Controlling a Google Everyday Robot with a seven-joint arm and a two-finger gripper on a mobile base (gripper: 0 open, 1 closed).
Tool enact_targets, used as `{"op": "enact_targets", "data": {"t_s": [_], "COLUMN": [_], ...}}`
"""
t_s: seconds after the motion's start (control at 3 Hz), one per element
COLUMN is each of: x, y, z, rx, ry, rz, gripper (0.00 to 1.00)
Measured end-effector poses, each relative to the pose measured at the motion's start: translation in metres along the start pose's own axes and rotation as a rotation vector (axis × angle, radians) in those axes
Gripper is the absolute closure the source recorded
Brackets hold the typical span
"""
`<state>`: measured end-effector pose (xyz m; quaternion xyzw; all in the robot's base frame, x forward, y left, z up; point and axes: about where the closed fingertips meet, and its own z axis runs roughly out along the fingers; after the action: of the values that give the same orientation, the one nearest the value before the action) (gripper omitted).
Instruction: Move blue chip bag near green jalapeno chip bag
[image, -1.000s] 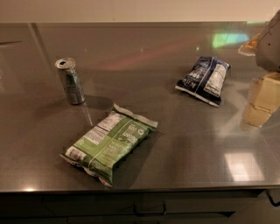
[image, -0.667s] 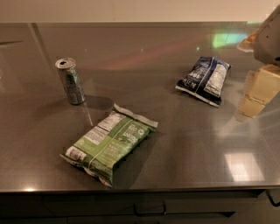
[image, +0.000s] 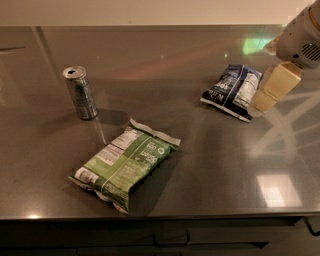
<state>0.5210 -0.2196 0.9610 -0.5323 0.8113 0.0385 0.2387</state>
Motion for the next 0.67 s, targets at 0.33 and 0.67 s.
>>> {"op": "enact_targets", "data": {"t_s": [0.33,0.67], "x": [-0.002,0.001], "y": [-0.026,-0.051], "z": [0.019,0.039], "rx": [0.045,0.110], "ry": [-0.059,-0.089], "rz": [0.096,0.205], "gripper": [0.00,0.00]}}
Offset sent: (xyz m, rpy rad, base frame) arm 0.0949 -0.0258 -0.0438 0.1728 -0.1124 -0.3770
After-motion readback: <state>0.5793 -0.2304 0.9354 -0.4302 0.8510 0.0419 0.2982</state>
